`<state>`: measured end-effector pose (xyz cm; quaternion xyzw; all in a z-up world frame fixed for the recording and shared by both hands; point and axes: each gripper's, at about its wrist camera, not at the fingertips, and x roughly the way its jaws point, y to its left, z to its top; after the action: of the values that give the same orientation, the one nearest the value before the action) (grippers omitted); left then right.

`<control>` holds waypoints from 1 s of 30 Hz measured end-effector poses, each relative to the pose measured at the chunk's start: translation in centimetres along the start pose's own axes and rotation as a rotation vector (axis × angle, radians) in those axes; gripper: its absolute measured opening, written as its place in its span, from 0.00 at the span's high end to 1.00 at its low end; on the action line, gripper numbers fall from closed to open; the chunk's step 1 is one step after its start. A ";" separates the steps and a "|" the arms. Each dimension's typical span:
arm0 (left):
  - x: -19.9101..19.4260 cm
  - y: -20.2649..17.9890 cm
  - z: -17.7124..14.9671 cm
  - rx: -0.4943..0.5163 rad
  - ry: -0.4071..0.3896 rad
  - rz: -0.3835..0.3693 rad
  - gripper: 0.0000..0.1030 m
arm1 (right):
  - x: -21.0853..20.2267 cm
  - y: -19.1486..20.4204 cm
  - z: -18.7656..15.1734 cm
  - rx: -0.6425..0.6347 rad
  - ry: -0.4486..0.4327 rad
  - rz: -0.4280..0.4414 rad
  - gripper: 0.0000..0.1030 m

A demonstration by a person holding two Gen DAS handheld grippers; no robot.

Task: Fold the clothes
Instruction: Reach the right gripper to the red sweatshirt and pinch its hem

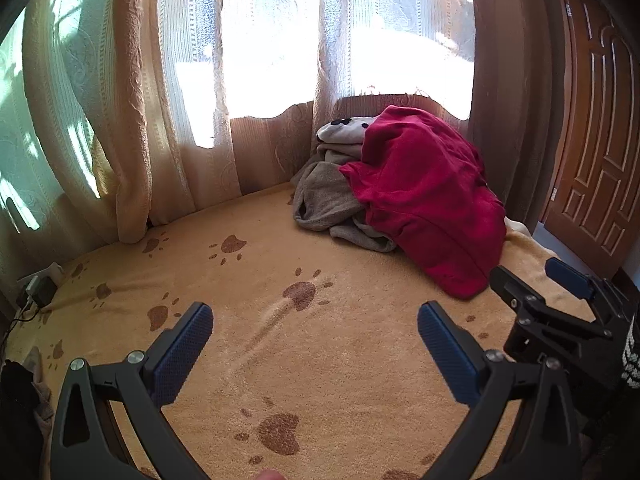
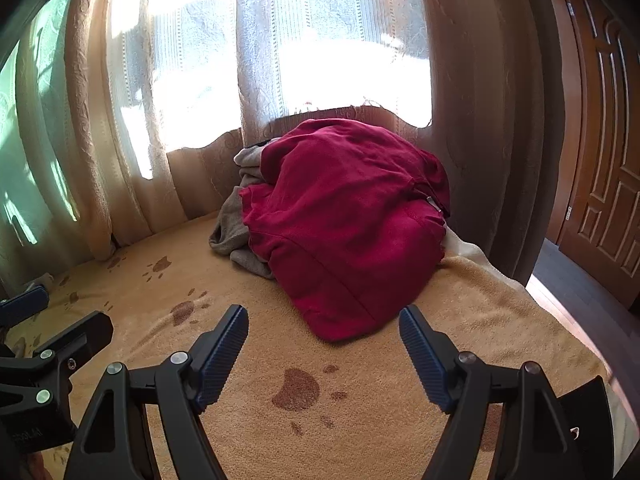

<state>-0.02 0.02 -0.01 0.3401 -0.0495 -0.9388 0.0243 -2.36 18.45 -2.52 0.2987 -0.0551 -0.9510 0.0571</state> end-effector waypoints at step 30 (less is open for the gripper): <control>5.0 6.1 -1.3 -0.129 0.037 0.005 0.00 | 13.0 3.2 3.9 -0.226 0.125 -0.139 0.22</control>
<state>-2.97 -6.50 -3.55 0.3550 0.0105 -0.9335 0.0495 -14.94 13.71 -6.21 0.3519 0.0767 -0.9325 0.0276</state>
